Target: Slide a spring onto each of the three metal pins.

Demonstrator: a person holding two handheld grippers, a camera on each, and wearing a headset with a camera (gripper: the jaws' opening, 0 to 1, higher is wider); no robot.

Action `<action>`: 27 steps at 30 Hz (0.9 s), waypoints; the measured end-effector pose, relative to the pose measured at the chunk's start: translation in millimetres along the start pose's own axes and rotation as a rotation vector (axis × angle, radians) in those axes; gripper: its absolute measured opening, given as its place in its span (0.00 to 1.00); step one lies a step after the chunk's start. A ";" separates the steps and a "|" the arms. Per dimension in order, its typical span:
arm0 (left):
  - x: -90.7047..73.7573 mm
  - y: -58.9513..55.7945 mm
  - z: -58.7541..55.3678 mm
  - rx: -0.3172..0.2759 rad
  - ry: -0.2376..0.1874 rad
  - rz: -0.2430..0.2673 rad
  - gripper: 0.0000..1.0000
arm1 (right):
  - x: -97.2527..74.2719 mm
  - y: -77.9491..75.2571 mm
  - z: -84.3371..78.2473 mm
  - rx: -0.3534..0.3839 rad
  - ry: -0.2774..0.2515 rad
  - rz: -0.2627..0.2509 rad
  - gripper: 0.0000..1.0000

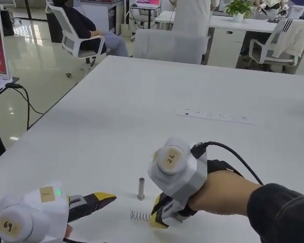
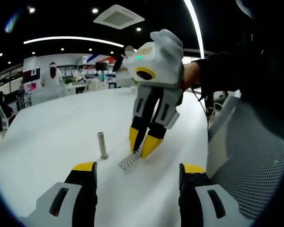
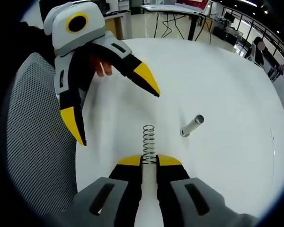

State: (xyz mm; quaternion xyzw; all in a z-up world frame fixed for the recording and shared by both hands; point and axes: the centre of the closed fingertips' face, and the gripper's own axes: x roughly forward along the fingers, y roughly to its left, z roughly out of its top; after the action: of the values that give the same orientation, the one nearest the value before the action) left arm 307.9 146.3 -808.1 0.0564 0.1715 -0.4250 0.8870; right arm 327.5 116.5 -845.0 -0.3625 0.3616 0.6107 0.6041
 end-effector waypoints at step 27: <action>6.8 -20.0 2.9 0.106 0.001 -0.077 0.33 | -21.9 28.8 2.2 -0.047 -0.013 0.063 0.08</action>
State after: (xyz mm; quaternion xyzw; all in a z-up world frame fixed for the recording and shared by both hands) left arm 297.2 128.0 -806.9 0.0967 0.1514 -0.4674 0.8656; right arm 298.8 107.7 -824.6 -0.3611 0.3543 0.6400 0.5783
